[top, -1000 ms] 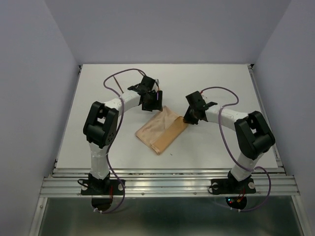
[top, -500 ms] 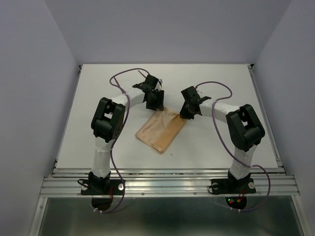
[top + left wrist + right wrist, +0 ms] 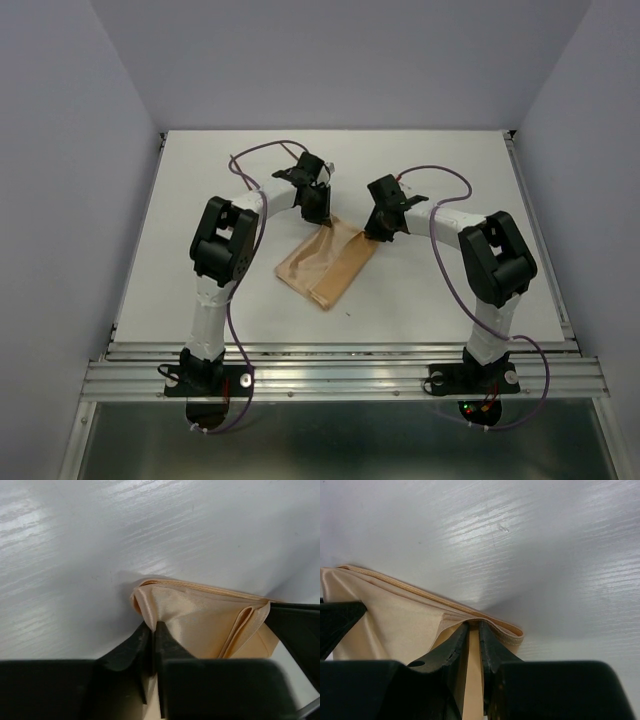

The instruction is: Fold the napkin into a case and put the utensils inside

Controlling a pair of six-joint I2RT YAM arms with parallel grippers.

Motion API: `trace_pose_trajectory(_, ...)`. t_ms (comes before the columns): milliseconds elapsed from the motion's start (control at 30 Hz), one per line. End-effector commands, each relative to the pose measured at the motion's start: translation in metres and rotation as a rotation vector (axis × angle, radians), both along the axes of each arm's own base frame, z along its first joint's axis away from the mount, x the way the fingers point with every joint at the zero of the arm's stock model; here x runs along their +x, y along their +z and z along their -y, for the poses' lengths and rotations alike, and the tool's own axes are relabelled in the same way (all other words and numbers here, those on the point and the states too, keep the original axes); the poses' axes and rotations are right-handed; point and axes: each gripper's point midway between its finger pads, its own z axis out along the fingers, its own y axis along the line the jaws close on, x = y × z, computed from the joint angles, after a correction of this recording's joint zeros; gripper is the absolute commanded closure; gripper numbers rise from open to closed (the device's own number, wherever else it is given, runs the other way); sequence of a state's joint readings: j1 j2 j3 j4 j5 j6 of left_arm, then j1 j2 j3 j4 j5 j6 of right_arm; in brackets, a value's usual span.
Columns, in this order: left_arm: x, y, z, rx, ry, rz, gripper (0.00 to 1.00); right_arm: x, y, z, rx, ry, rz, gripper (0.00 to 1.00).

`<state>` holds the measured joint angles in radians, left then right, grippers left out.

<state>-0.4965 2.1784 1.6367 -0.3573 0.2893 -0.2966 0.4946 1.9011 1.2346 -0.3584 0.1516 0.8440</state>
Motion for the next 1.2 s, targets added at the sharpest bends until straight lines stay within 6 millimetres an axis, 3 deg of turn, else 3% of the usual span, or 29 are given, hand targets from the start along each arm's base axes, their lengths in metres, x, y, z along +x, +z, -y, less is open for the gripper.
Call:
trace_pose_trajectory(0, -0.003, 0.008, 0.011, -0.020, -0.037, -0.010, 0.95, -0.013, -0.015, 0.009, -0.045, -0.041, -0.041, 0.81)
trace_pose_trajectory(33, -0.003, 0.010, 0.011, -0.022, -0.036, -0.008, 1.00, -0.016, -0.017, 0.010, -0.043, -0.051, -0.049, 0.81)
trace_pose_trajectory(267, -0.005, 0.053, 0.017, -0.045, -0.046, 0.060, 1.00, -0.025, -0.021, 0.015, -0.044, -0.122, -0.063, 0.81)
trace_pose_trajectory(367, -0.012, 0.062, 0.020, -0.041, -0.049, 0.064, 1.00, -0.027, -0.023, 0.020, -0.043, -0.161, -0.061, 0.81)
trace_pose_trajectory(733, -0.028, 0.079, 0.028, -0.066, -0.042, 0.067, 1.00, -0.028, -0.022, 0.019, -0.022, -0.195, -0.063, 0.82)
trace_pose_trajectory(933, -0.025, 0.082, 0.018, -0.021, -0.020, 0.100, 1.00, -0.032, -0.020, 0.024, -0.021, -0.224, -0.058, 0.82)
trace_pose_trajectory(1000, -0.022, 0.077, 0.014, 0.006, -0.018, 0.105, 0.86, -0.034, -0.018, 0.025, -0.017, -0.233, -0.054, 0.82)
trace_pose_trajectory(1033, -0.021, 0.074, 0.012, 0.025, -0.015, 0.110, 0.59, -0.038, -0.020, 0.028, -0.020, -0.239, -0.063, 0.82)
trace_pose_trajectory(1100, -0.020, 0.068, 0.008, 0.055, -0.019, 0.109, 0.31, -0.050, -0.020, 0.028, -0.009, -0.249, -0.074, 0.83)
trace_pose_trajectory(1167, -0.020, 0.067, 0.008, 0.060, -0.027, 0.111, 0.29, -0.057, -0.012, 0.025, 0.025, -0.267, -0.058, 0.83)
